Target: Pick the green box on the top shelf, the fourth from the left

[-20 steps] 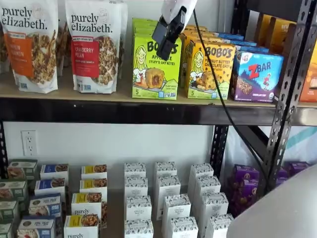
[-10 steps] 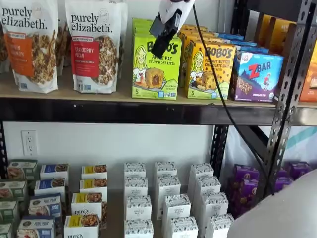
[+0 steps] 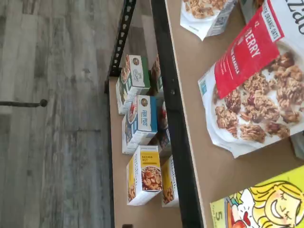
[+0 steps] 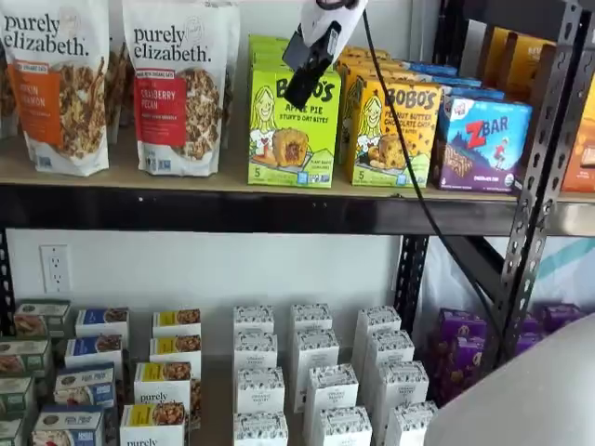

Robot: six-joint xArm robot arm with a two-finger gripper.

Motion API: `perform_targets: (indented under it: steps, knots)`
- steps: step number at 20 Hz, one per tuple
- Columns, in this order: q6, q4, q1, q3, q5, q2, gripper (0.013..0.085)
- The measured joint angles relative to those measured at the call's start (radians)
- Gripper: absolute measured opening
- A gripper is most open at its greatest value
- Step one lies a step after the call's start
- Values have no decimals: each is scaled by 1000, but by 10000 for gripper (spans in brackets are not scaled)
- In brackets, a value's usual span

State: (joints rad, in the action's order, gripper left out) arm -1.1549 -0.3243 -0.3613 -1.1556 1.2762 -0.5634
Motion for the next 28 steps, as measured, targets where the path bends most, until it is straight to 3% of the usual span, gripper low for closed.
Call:
perform_targets:
  steps: [12,28]
  knots:
    - [-51,-42,47,-17,-56,43,850]
    - [-89,-32,76,-83,-91,139,850]
